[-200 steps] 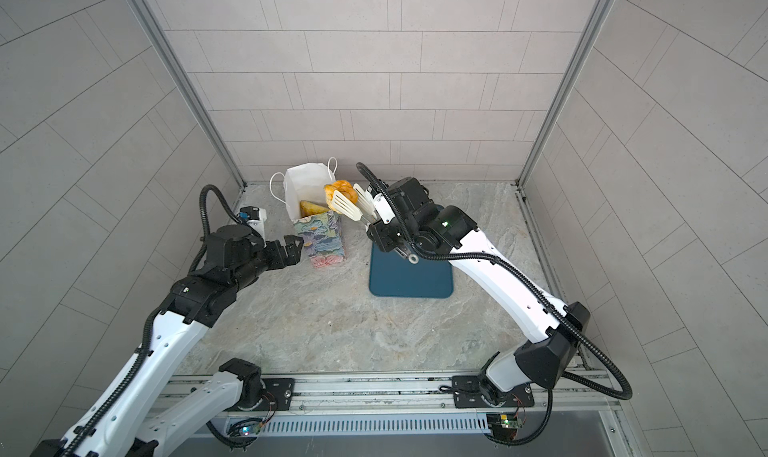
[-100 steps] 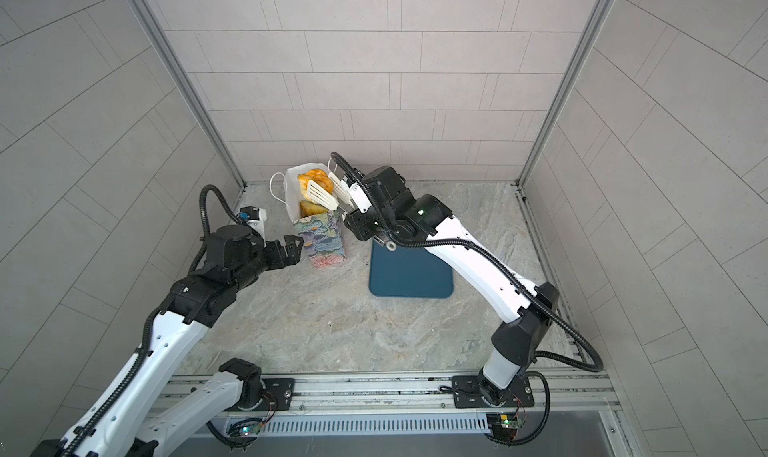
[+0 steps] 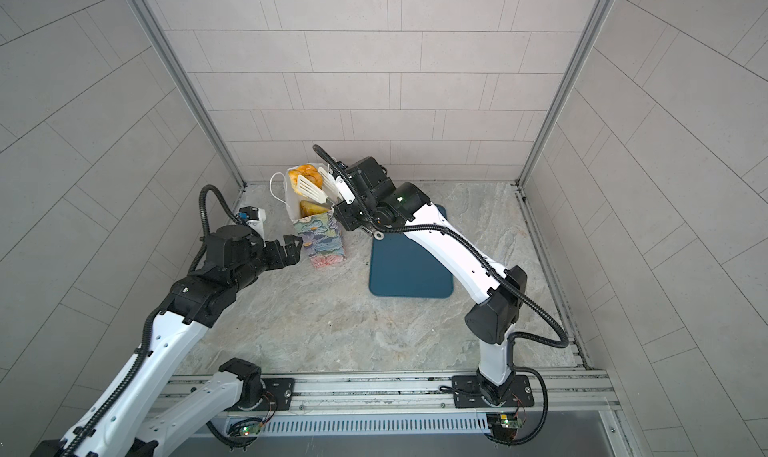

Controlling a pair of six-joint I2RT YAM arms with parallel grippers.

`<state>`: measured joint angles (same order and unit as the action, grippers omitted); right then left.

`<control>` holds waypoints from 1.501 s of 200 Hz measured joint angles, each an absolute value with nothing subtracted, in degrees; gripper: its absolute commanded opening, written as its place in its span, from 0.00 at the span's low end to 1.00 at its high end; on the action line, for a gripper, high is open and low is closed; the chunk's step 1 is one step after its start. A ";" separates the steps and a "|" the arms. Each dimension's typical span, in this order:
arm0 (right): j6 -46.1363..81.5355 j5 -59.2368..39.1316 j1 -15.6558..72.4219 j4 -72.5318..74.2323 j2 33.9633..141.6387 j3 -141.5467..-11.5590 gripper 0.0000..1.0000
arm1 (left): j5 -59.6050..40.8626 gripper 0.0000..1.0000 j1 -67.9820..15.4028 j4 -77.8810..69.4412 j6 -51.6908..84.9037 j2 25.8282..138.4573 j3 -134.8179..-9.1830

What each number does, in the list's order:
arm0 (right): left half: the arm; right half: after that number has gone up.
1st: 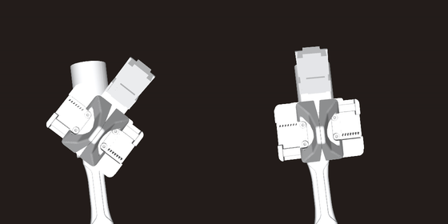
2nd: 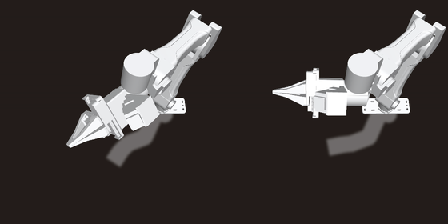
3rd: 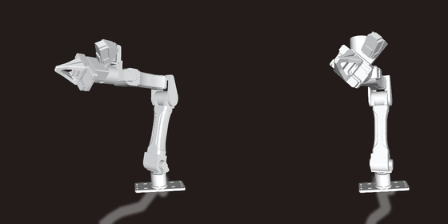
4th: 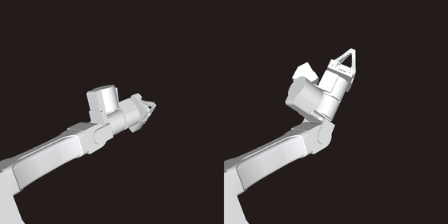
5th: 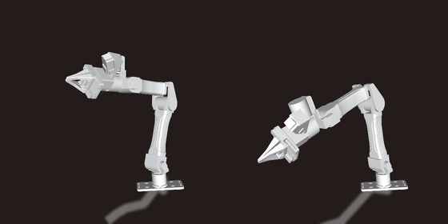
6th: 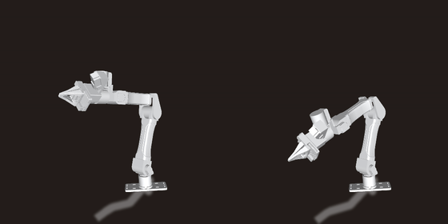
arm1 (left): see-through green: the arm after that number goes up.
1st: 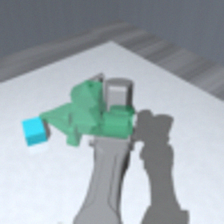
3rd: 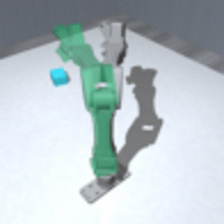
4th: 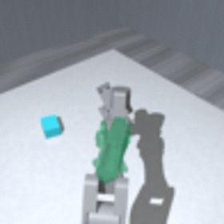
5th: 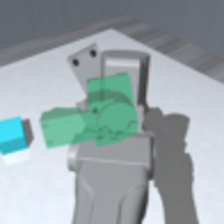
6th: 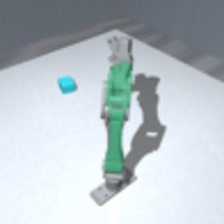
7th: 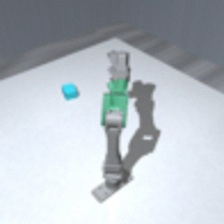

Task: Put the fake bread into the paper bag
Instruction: 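Lift the bun with the right gripper's tongs and carry it over the bag, then open the tongs with the right gripper to drop the bun in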

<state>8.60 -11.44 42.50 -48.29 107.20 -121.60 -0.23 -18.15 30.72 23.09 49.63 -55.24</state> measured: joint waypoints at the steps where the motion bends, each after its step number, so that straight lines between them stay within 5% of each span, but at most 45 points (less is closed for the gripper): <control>1: 8.56 -11.31 42.50 -48.42 107.33 -121.82 0.49 | -0.23 1.00 -18.15 30.72 23.09 49.63 -55.24; 300: 4.86 -6.57 42.61 -56.47 112.95 -131.68 0.59 | 0.43 1.00 -18.15 30.89 22.92 49.06 -55.24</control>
